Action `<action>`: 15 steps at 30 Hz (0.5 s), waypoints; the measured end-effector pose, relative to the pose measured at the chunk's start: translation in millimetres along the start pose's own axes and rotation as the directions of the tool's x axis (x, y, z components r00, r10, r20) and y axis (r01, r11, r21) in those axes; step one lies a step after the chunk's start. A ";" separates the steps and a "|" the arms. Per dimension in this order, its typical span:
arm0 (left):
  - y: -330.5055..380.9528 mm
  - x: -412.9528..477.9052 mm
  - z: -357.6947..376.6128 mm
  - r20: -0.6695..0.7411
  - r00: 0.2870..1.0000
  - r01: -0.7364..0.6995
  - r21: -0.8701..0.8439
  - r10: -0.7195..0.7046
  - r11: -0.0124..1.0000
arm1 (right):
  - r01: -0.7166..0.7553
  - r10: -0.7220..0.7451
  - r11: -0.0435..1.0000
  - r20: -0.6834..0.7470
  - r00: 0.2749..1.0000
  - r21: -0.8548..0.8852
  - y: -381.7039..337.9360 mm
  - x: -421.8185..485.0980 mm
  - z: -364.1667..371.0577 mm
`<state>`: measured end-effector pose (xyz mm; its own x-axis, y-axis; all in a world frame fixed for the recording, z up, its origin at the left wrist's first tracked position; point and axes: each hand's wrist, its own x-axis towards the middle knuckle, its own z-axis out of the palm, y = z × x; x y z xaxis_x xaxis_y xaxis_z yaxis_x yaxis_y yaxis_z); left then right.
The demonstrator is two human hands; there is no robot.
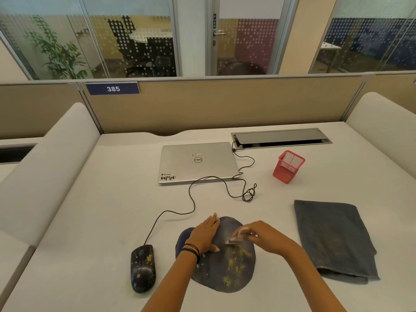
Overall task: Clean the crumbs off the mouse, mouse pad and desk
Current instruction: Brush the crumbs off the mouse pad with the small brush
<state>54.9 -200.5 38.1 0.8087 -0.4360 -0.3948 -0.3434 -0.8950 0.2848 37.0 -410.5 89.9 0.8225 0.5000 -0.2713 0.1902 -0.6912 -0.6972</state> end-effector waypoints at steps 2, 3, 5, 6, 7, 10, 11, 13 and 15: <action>0.0 -0.1 0.2 0.001 1.000 0.003 -0.003 -0.003 1.000 | 0.020 -0.010 0.997 -0.118 0.993 0.081 -3.6 4.7 -1.7; 0.1 0.0 0.2 -0.002 1.000 0.007 -0.010 -0.007 1.000 | 0.024 -0.008 0.996 -0.173 0.985 0.092 -5.2 7.7 -0.6; 0.5 0.0 -0.3 -0.009 1.000 0.012 -0.021 -0.012 1.000 | 0.032 -0.012 0.996 -0.226 0.974 0.088 -8.4 13.5 3.2; 0.7 0.1 -0.5 -0.010 1.000 0.011 -0.023 -0.011 1.000 | 0.036 -0.019 0.996 -0.222 0.975 0.076 -9.0 15.9 5.8; 0.7 0.1 -0.5 -0.009 1.000 0.010 -0.024 -0.010 1.000 | 0.038 -0.025 0.997 -0.204 0.979 0.061 -9.4 17.7 8.4; 0.6 -0.1 -1.0 -0.008 1.000 0.009 -0.024 -0.009 1.000 | 0.030 -0.022 0.998 -0.138 0.990 0.057 -7.6 19.3 14.1; 0.6 -0.1 -1.1 -0.009 1.000 0.008 -0.023 -0.008 1.000 | 0.025 -0.020 0.999 -0.120 0.993 0.045 -6.2 18.7 14.4; 0.9 0.1 -0.9 -0.007 1.000 0.007 -0.017 -0.007 1.000 | 0.010 -0.010 1.000 -0.077 0.997 0.001 -1.7 16.0 11.9; 1.3 -0.3 -1.3 -0.004 1.000 0.007 -0.007 -0.007 1.000 | 0.000 0.000 0.999 -0.005 1.000 -0.040 2.7 12.8 5.9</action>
<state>54.9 -201.4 39.7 0.8128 -0.4296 -0.3934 -0.3345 -0.8972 0.2885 44.9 -402.9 80.6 0.8252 0.4973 -0.2678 0.2113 -0.7115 -0.6701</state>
